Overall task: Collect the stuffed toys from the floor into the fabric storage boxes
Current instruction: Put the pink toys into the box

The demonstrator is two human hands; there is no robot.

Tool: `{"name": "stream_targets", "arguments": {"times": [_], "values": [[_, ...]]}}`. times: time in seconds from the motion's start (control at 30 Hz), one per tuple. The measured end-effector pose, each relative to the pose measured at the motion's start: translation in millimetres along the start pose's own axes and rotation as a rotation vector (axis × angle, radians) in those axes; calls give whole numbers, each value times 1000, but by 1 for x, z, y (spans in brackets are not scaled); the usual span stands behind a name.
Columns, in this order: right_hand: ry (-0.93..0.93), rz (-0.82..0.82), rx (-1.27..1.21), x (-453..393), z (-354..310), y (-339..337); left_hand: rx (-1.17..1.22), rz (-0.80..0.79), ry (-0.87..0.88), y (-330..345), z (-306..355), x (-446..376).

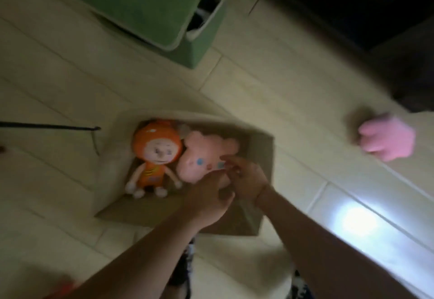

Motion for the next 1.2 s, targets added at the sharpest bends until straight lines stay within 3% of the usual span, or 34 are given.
{"name": "stream_targets", "arguments": {"times": [0.13, 0.23, 0.37, 0.5, 0.77, 0.9, 0.97, 1.0, 1.03, 1.1, 1.13, 1.2], "values": [[-11, 443, -308, 33, 53, -106, 109, 109, 118, 32, 108, -40], [157, 611, -317, 32, 137, -183, 133, 71, 171, 69, 177, -86], [496, 422, -41, 6, 275, -263, 90, -52, 199, 135, 232, -147], [458, 292, 348, -25, 362, -313, 45, -111, 164, 191, 253, -193], [506, 174, 620, -111, 412, -321, 80, -195, 53, 246, 244, -238], [413, 322, 786, -114, 428, -314, 118, -206, -10, 251, 224, -251], [345, 415, 632, -105, 428, -316, 191, -207, -58, 252, 216, -251], [315, 405, 405, -98, 426, -319, 240, -180, -95, 250, 215, -249], [289, 314, 75, -86, 417, -321, 293, -126, -131, 246, 215, -245], [172, -24, -670, -53, 388, -323, 443, 29, -188, 228, 217, -235], [112, -202, -941, -33, 372, -322, 561, 73, -206, 217, 221, -227], [47, -437, -1226, 0, 340, -313, 823, -21, -206, 197, 226, -210]]}}
Point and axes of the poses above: each hand's wrist, its own x-axis away from the middle knuckle, its own y-axis out of the palm, z = x × y, the point moved 2 cm from there along -x, towards the middle knuckle, and after that the axes turned 3 degrees about y, right-handed, at the moved point
